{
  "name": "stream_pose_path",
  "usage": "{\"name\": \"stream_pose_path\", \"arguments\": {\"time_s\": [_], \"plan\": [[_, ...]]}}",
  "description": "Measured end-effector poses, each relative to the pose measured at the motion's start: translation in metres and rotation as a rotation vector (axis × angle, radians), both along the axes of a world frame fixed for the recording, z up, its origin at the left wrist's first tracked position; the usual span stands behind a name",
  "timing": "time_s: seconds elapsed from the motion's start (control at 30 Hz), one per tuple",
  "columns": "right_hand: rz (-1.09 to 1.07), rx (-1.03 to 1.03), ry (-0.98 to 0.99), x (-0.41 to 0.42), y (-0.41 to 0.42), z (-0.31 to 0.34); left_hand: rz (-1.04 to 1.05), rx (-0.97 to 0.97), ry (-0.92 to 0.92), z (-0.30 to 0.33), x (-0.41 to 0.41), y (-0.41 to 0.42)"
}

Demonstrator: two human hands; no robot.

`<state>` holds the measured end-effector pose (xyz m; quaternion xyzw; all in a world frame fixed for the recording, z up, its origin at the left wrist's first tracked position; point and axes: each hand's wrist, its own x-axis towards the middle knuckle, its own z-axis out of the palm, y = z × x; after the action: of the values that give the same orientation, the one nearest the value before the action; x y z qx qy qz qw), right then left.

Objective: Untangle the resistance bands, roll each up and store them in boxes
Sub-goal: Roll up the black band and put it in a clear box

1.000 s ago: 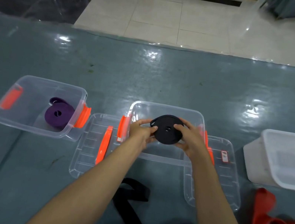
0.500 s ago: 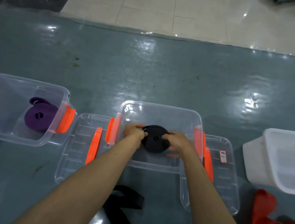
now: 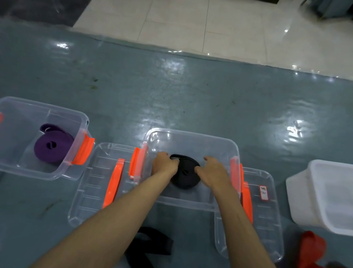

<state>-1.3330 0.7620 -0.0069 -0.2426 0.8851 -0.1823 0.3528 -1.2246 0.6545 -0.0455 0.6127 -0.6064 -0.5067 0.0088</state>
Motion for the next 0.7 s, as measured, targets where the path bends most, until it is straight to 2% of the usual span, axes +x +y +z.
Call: {"name": "stream_pose_path", "arguments": {"time_s": [0.1,0.2,0.3,0.4,0.5,0.57,0.63,0.7], "plan": [[0.023,-0.236,0.158,0.012,0.022,0.038,-0.19,-0.108,0.02,0.034,0.022,0.008],[0.004,-0.475,0.297,0.036,0.063,0.07,-0.374,-0.414,0.106,0.077,0.058,0.027],[0.01,-0.571,0.415,0.065,0.113,0.084,-0.588,-0.781,0.127,0.11,0.095,0.056],[0.029,-0.582,0.466,0.092,0.152,0.077,-0.632,-0.986,0.182,0.122,0.129,0.085],[0.025,-0.553,0.423,0.116,0.183,0.06,-0.56,-0.964,0.209,0.108,0.166,0.106],[0.019,-0.497,0.36,0.13,0.2,0.043,-0.526,-0.901,0.137,0.09,0.188,0.116],[0.022,-0.415,0.293,0.142,0.213,0.028,-0.499,-0.797,-0.038,0.068,0.202,0.122],[0.037,-0.35,0.254,0.153,0.226,0.016,-0.477,-0.59,-0.278,0.045,0.212,0.124]]}}
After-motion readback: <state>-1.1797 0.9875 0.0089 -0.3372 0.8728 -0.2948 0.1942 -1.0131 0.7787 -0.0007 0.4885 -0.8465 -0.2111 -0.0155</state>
